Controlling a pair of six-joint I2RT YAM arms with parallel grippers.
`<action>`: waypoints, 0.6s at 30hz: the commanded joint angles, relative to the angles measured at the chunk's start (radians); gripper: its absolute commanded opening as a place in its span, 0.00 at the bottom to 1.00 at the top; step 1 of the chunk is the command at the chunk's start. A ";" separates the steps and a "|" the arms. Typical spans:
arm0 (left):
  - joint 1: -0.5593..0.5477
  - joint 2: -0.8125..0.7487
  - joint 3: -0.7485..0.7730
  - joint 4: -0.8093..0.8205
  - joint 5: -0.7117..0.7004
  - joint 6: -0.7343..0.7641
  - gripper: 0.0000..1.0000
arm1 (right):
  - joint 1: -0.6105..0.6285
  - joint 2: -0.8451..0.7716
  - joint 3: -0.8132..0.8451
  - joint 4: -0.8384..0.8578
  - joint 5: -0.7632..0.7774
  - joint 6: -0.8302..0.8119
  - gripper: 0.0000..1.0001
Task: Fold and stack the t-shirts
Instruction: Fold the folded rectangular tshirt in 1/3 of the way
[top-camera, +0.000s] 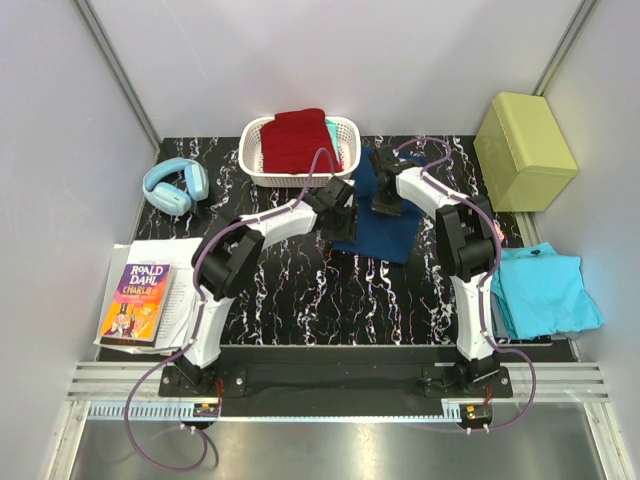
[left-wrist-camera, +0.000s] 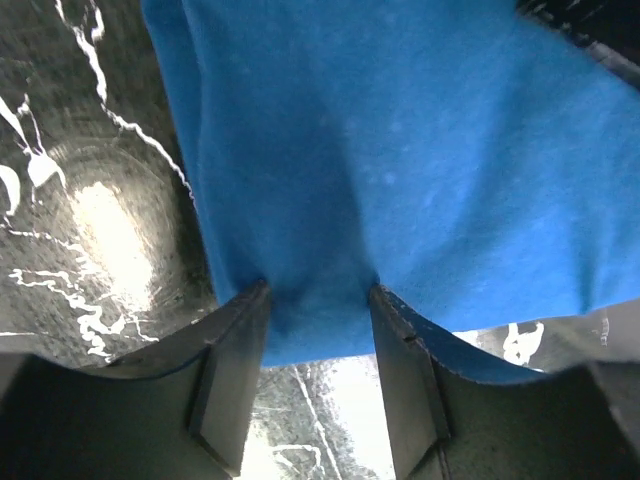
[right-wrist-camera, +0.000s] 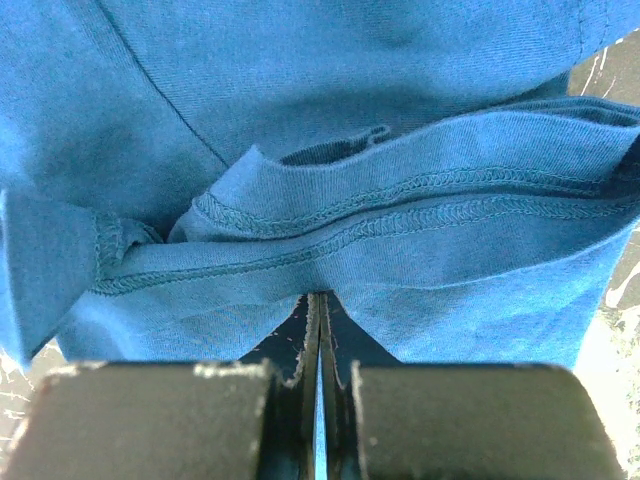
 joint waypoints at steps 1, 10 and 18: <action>-0.006 -0.001 -0.055 0.027 0.038 -0.018 0.49 | -0.002 0.001 0.011 0.002 0.027 -0.004 0.00; -0.027 0.013 -0.101 0.016 0.033 -0.010 0.33 | -0.017 0.039 0.111 -0.019 0.054 -0.018 0.00; -0.069 -0.012 -0.162 0.016 0.012 -0.009 0.31 | -0.048 0.114 0.272 -0.083 0.070 -0.041 0.00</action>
